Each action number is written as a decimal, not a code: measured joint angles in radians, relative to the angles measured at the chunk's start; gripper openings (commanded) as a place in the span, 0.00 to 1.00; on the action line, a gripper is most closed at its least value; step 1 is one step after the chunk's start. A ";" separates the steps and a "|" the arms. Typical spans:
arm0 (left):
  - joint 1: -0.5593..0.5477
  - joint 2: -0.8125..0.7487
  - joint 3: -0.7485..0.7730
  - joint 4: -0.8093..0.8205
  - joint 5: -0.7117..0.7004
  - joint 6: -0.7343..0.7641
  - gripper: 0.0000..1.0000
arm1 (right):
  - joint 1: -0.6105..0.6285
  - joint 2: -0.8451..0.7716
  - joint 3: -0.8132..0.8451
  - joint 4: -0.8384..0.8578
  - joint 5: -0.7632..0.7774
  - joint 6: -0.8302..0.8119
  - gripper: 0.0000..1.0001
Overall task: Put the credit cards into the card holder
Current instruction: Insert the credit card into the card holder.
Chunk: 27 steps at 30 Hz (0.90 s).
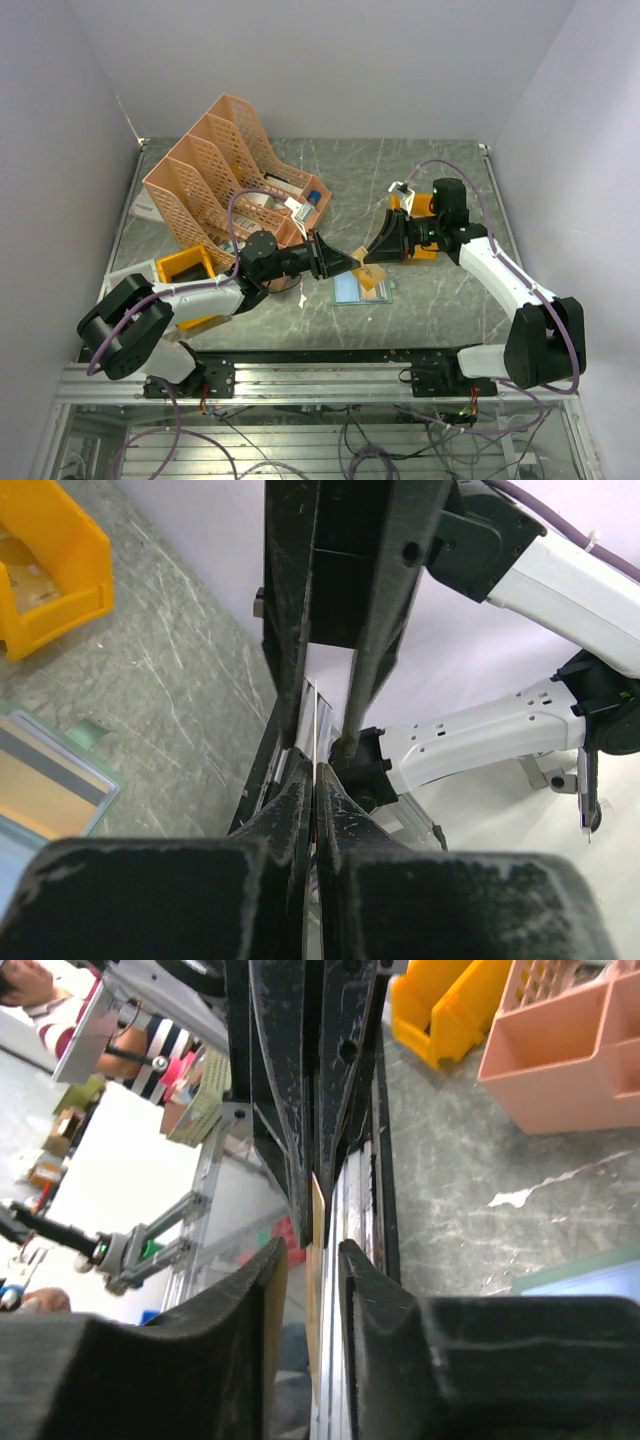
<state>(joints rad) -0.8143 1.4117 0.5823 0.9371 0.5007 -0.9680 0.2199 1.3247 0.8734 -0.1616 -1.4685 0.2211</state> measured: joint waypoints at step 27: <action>0.113 0.229 0.107 -0.408 0.143 0.232 0.07 | 0.020 -0.024 -0.117 -0.376 0.723 -1.047 0.00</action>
<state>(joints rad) -0.7010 1.6405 0.6895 0.5293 0.6437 -0.7361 0.2401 1.3003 0.7559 -0.5377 -0.7460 -0.8261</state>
